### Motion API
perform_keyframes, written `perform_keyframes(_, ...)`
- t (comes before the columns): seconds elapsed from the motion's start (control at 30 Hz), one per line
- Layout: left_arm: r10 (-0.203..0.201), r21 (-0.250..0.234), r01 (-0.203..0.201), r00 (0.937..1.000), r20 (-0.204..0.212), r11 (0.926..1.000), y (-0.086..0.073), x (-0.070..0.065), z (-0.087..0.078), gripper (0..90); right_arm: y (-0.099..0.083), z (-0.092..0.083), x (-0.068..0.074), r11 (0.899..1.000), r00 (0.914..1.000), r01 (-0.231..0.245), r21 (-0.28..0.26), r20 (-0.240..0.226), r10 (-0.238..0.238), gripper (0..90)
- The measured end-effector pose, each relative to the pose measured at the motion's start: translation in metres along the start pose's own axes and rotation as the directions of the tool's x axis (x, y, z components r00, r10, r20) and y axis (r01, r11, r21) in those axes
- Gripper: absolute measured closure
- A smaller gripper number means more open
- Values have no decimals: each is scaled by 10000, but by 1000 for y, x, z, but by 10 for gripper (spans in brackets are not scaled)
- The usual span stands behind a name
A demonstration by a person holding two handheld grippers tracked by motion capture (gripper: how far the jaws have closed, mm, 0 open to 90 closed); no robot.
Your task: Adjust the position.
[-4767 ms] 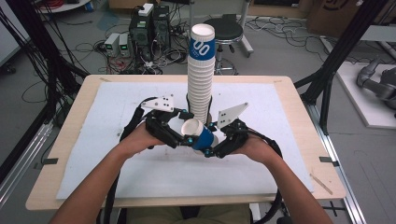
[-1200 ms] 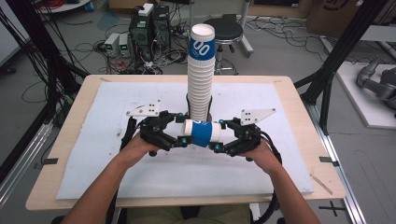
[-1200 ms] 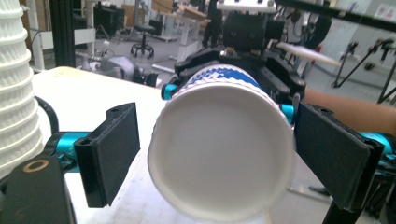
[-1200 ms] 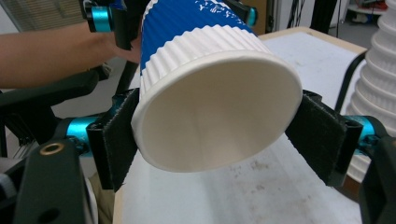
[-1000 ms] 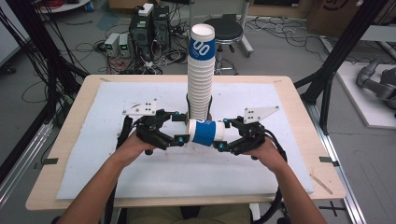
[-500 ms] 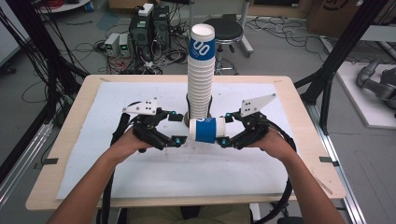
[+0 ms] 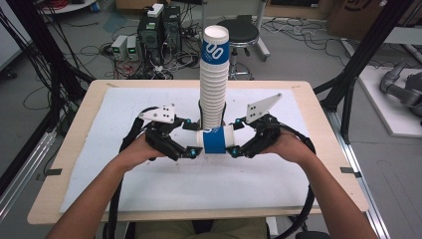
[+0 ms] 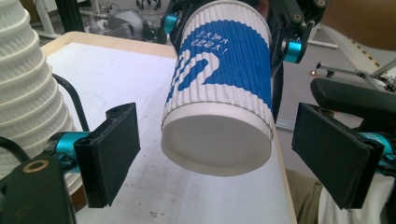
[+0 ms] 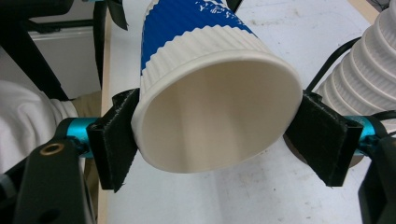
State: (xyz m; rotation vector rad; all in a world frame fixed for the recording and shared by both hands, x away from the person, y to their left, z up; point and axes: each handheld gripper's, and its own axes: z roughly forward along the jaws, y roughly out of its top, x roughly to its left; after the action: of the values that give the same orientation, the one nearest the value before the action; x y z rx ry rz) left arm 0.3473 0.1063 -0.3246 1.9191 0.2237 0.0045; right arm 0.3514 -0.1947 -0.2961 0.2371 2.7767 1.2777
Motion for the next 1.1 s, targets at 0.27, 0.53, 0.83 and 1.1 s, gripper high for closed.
perform_keyframes(0.27, 216, 605, -221, 9997, 96, 9979, 4, -1, 8, 152, 9, 7, 1, 9980, 9996, 289, 561, -37, -287, 215)
perform_keyframes(0.53, 167, 1220, -205, 9993, 321, 9923, 4, -1, 22, 153, 15, 16, 6, 9919, 9976, 687, 1068, -114, -678, 215)
perform_keyframes(0.83, 105, 1815, -225, 9977, 667, 9831, 1, 0, 31, 181, 25, 22, 10, 9810, 9944, 1047, 1634, -292, -1013, 214)
perform_keyframes(1.1, 114, 2147, -315, 9955, 942, 9762, 0, 0, 33, 263, 33, 28, 13, 9653, 9905, 1370, 2225, -385, -1317, 214)
